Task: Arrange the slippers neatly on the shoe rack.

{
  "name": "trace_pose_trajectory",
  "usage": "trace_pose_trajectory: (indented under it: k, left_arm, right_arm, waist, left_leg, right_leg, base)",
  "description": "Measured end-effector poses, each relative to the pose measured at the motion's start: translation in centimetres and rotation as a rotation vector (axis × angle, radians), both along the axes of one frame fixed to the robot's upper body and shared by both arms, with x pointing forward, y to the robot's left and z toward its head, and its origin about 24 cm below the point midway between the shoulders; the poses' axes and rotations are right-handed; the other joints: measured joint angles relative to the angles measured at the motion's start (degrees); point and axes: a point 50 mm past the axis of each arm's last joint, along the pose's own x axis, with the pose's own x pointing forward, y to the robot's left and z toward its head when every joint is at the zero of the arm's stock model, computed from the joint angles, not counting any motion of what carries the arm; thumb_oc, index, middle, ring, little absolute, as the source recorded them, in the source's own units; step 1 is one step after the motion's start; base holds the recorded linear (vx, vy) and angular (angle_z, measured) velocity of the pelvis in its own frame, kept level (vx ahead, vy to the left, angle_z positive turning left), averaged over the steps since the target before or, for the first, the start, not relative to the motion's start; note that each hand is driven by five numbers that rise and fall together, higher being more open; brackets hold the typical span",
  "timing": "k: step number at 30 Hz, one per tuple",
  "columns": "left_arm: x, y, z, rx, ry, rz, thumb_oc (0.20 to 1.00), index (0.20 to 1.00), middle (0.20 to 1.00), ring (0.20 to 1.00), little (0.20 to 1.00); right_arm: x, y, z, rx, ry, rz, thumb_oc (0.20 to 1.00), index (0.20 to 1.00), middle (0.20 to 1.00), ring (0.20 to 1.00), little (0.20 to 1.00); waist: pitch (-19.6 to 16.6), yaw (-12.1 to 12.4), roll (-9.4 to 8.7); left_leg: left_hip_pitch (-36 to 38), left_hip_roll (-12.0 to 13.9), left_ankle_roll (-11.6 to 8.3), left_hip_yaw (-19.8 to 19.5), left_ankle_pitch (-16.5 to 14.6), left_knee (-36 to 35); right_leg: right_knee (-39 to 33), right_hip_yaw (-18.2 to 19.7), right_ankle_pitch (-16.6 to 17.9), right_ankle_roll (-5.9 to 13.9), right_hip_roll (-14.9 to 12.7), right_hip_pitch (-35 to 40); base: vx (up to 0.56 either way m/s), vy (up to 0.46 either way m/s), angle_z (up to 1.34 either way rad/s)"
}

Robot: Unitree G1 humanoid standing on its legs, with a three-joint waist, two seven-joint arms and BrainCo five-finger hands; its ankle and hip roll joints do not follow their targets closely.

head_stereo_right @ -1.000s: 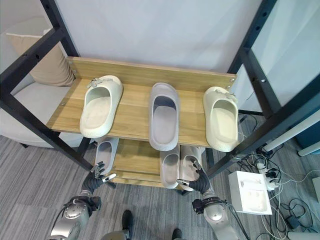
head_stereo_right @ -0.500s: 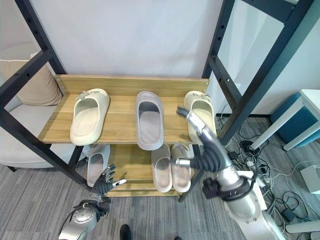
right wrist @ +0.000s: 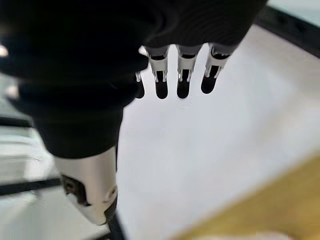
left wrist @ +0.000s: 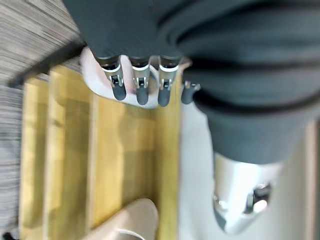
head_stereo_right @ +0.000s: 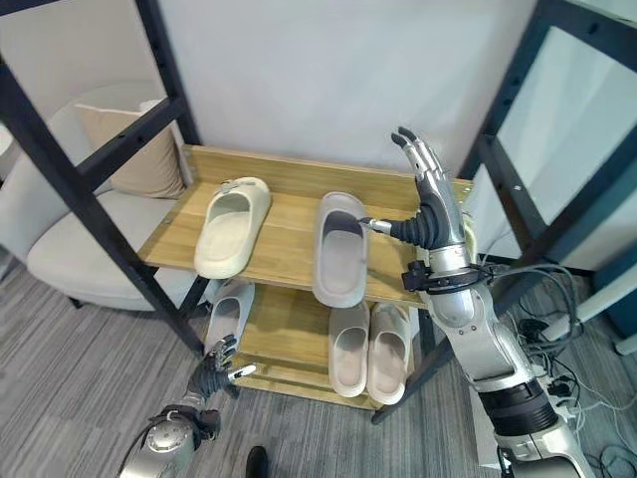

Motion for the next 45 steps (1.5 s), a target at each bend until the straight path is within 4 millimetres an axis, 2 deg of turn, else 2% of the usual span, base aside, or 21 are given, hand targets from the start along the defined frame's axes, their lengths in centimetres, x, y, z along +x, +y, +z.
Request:
trace_pose_trajectory:
  k: [1, 5, 11, 14, 15, 16, 17, 21, 26, 28, 29, 31, 32, 34, 36, 37, 38, 42, 43, 44, 45]
  left_arm:
    - [-0.3, 0.2, -0.1, 0.001, 0.006, 0.001, 1.0, 1.0, 1.0, 1.0, 1.0]
    - [-1.6, 1.3, -0.6, 0.008, 0.04, 0.034, 1.0, 1.0, 1.0, 1.0, 1.0]
    - [-1.7, 2.0, -0.5, 0.0, 0.042, 0.047, 1.0, 1.0, 1.0, 1.0, 1.0]
    - [-1.5, 2.0, -0.4, -0.002, 0.033, 0.042, 1.0, 1.0, 1.0, 1.0, 1.0]
    - [-1.5, 2.1, -0.3, -0.005, 0.033, 0.044, 1.0, 1.0, 1.0, 1.0, 1.0]
    - [-1.5, 2.2, -0.3, -0.004, 0.033, 0.045, 1.0, 1.0, 1.0, 1.0, 1.0]
    - [-1.4, 2.2, -0.3, -0.004, 0.029, 0.044, 1.0, 1.0, 1.0, 1.0, 1.0]
    - [-0.9, 2.3, 0.1, -0.002, 0.009, 0.04, 1.0, 1.0, 1.0, 1.0, 1.0]
    - [-0.7, 2.0, 0.1, -0.003, 0.003, 0.026, 1.0, 1.0, 1.0, 1.0, 1.0]
    - [-0.6, 2.0, 0.2, -0.002, 0.0, 0.029, 1.0, 1.0, 1.0, 1.0, 1.0]
    - [-0.5, 2.0, 0.2, -0.003, -0.003, 0.035, 1.0, 1.0, 1.0, 1.0, 1.0]
    - [-0.5, 2.1, 0.3, -0.016, -0.011, 0.068, 1.0, 1.0, 1.0, 1.0, 1.0]
    - [-0.4, 2.1, 0.3, -0.019, -0.014, 0.077, 1.0, 1.0, 1.0, 1.0, 1.0]
    - [-0.2, 1.8, 1.1, -0.038, -0.049, 0.087, 1.0, 1.0, 1.0, 1.0, 1.0]
    - [-0.5, 1.5, 1.0, -0.049, -0.04, 0.088, 1.0, 1.0, 1.0, 1.0, 1.0]
    - [-0.6, 1.5, 0.8, -0.051, -0.027, 0.091, 1.0, 1.0, 1.0, 1.0, 1.0]
    - [-0.7, 1.4, 0.8, -0.055, -0.024, 0.091, 1.0, 1.0, 1.0, 1.0, 1.0]
    - [-1.0, 0.6, 0.4, -0.072, -0.008, 0.079, 1.0, 1.0, 1.0, 1.0, 1.0]
    - [-1.0, 0.6, 0.4, -0.073, -0.009, 0.08, 1.0, 1.0, 1.0, 1.0, 1.0]
    - [-1.1, 0.7, 0.4, -0.068, -0.005, 0.082, 1.0, 1.0, 1.0, 1.0, 1.0]
    - [-1.1, 0.9, 0.4, -0.06, -0.005, 0.08, 1.0, 1.0, 1.0, 1.0, 1.0]
  right_arm:
    - [0.2, -0.5, -0.4, 0.003, 0.017, -0.025, 1.0, 1.0, 1.0, 1.0, 1.0]
    - [0.5, -1.7, -1.9, -0.001, 0.079, -0.091, 1.0, 1.0, 1.0, 1.0, 1.0]
    - [1.2, -4.0, -4.4, -0.012, 0.183, -0.209, 1.0, 1.0, 1.0, 1.0, 1.0]
    - [2.0, -4.6, -4.3, -0.016, 0.179, -0.25, 1.0, 1.0, 1.0, 1.0, 1.0]
    - [2.2, -4.7, -4.2, -0.023, 0.176, -0.259, 0.953, 0.953, 0.953, 0.953, 0.953]
    - [2.8, -4.5, -3.8, -0.029, 0.165, -0.262, 0.514, 0.514, 0.514, 0.514, 0.514]
    - [2.9, -4.5, -3.7, -0.032, 0.161, -0.263, 0.216, 0.216, 0.216, 0.216, 0.216]
    - [3.9, -4.5, -3.8, -0.051, 0.154, -0.295, 0.2, 0.2, 0.2, 0.2, 0.2]
    - [4.1, -4.7, -2.9, -0.026, 0.099, -0.344, 0.2, 0.2, 0.2, 0.2, 0.2]
    - [3.7, -4.5, -2.4, -0.002, 0.071, -0.34, 0.2, 0.2, 0.2, 0.2, 0.2]
    - [2.5, -3.8, -1.6, 0.08, 0.012, -0.314, 0.2, 0.2, 0.2, 0.2, 0.2]
    - [-0.3, -1.5, -0.6, 0.253, -0.086, -0.182, 0.2, 0.2, 0.2, 0.2, 0.2]
    - [-1.3, -0.9, -0.7, 0.304, -0.097, -0.134, 0.2, 0.2, 0.2, 0.2, 0.2]
    - [-4.2, 0.3, -0.8, 0.529, -0.097, 0.017, 0.2, 0.2, 0.2, 0.2, 0.2]
    - [-5.2, 1.7, -1.2, 0.734, -0.037, 0.236, 0.2, 0.2, 0.2, 0.2, 0.2]
    - [-6.0, 3.3, -1.8, 0.818, 0.033, 0.395, 0.2, 0.2, 0.2, 0.2, 0.2]
    - [-6.3, 4.3, -2.2, 0.847, 0.093, 0.491, 0.2, 0.2, 0.2, 0.2, 0.2]
    - [-7.3, 7.9, -4.3, 0.935, 0.314, 0.761, 0.2, 0.2, 0.2, 0.2, 0.2]
    - [-7.8, 9.6, -4.8, 0.929, 0.391, 0.873, 0.2, 0.2, 0.2, 0.2, 0.2]
    - [-7.7, 10.4, -5.1, 0.941, 0.432, 0.911, 0.2, 0.2, 0.2, 0.2, 0.2]
    - [-7.5, 12.1, -6.1, 0.911, 0.528, 0.979, 0.2, 0.2, 0.2, 0.2, 0.2]
  waist:
    - [0.11, -0.26, -0.25]
    - [0.83, 1.52, -1.01]
    - [2.31, 3.42, -1.44]
    - [3.16, 4.42, -1.88]
    - [3.36, 4.59, -1.98]
    - [3.73, 4.8, -2.13]
    - [3.81, 4.82, -2.28]
    - [4.07, 5.1, -2.06]
    - [4.57, 5.5, -0.88]
    - [4.5, 5.26, -0.49]
    - [4.5, 5.28, -0.11]
    - [4.47, 5.14, 0.71]
    - [4.44, 5.14, 0.89]
    - [4.42, 4.74, 0.92]
    - [4.37, 2.3, 0.97]
    - [4.4, 1.09, 0.98]
    - [4.37, 0.28, 0.98]
    - [4.3, 0.14, 0.84]
    - [4.2, 0.43, 0.68]
    - [4.0, 0.52, 0.42]
    - [3.74, 0.82, 0.13]
  left_leg:
    - [-0.23, -0.05, 0.0, -0.28, 0.11, 0.07]
    - [-1.06, -0.52, 0.03, -1.55, 0.23, -0.04]
    - [-2.35, -1.19, 0.36, -3.24, 0.02, -0.03]
    - [-2.71, -1.4, 0.65, -3.29, 0.6, 0.32]
    - [-2.71, -1.47, 0.64, -3.29, 0.6, 0.32]
    - [-2.7, -1.6, 0.55, -3.39, 0.67, 0.34]
    - [-2.7, -1.66, 0.55, -3.42, 0.68, 0.34]
    - [-2.74, -1.56, 0.54, -3.54, 0.23, -0.03]
    - [-3.12, -1.59, 0.53, -3.48, 0.25, -0.03]
    - [-3.21, -1.61, 0.52, -3.42, 0.27, -0.01]
    - [-3.2, -1.7, 0.56, -3.5, 0.3, 0.1]
    - [-2.99, -1.83, 0.61, -3.42, 1.02, 0.35]
    - [-2.75, -1.9, 0.59, -3.43, 1.13, 0.36]
    - [-2.59, -1.97, 0.58, -3.4, 1.17, 0.37]
    - [-1.84, -1.7, 0.56, -3.04, 1.16, 0.37]
    - [-1.4, -1.43, 0.38, -2.82, 1.01, 0.36]
    - [-1.35, -1.29, 0.29, -2.5, 0.96, 0.35]
    - [-0.86, -0.85, -0.23, -1.65, 0.4, 0.16]
    - [-0.9, -0.84, -0.56, -1.74, 0.13, 0.03]
    - [-0.9, -0.84, -0.56, -1.74, 0.13, 0.02]
    - [-1.02, -0.91, -0.55, -1.9, 0.14, 0.0]
  right_leg:
    - [0.0, -0.65, -0.07, 0.04, -0.04, 0.01]
    - [-0.01, -1.85, -0.25, 0.14, -0.06, -0.08]
    - [-0.27, -4.01, -0.6, 0.25, -0.28, -0.1]
    - [-0.2, -4.18, -0.59, 0.28, -0.48, -0.35]
    - [-0.13, -4.16, -0.6, 0.29, -0.55, -0.35]
    - [-0.03, -4.11, -0.6, 0.33, -0.72, -0.4]
    - [-0.07, -4.12, -0.59, 0.34, -0.78, -0.38]
    - [-0.32, -4.05, -0.87, 0.56, -0.79, -0.45]
    - [-0.32, -3.84, -1.27, 0.33, -0.96, -0.82]
    - [-0.32, -3.72, -1.2, 0.36, -0.99, -0.98]
    - [-0.32, -3.8, -1.09, 0.15, -1.0, -0.9]
    - [-0.28, -3.9, -0.35, 0.55, -0.92, -0.66]
    - [-0.21, -3.99, -0.45, 0.49, -0.94, -0.37]
    - [0.0, -4.03, -1.0, 0.41, -0.91, -0.14]
    - [0.0, -3.77, -1.2, 0.42, -0.87, 0.51]
    - [0.01, -3.56, -1.28, 0.34, -0.75, 0.63]
    - [0.01, -3.51, -1.27, 0.34, -0.75, 0.7]
    - [0.0, -2.26, -1.25, 0.29, -0.57, 0.72]
    - [0.0, -2.27, -1.17, 0.27, -0.58, 0.75]
    - [0.0, -2.27, -1.15, 0.26, -0.59, 0.75]
    - [0.0, -2.42, -1.1, 0.25, -0.4, 0.75]
  base:
    - [0.02, 0.023, 0.25]
    - [0.02, 0.029, 0.16]
    - [0.02, 0.029, 0.18]
    - [0.02, 0.026, 0.07]
    - [0.0, 0.0, 0.0]
    - [0.0, 0.0, 0.0]
    - [0.02, 0.031, -0.03]
    - [0.0, 0.0, 0.0]
    - [0.0, -0.001, 0.01]
    - [0.0, 0.0, 0.0]
    - [0.0, -0.023, 0.03]
    - [0.0, -0.042, 0.02]
    - [-0.01, -0.045, 0.03]
    - [-0.02, -0.047, 0.05]
    - [-0.04, -0.062, -0.09]
    - [-0.03, -0.028, -0.1]
    - [-0.04, -0.034, -0.15]
    - [-0.03, -0.015, -0.1]
    - [-0.05, -0.01, 0.0]
    - [-0.05, -0.012, 0.05]
    - [-0.03, -0.007, 0.06]
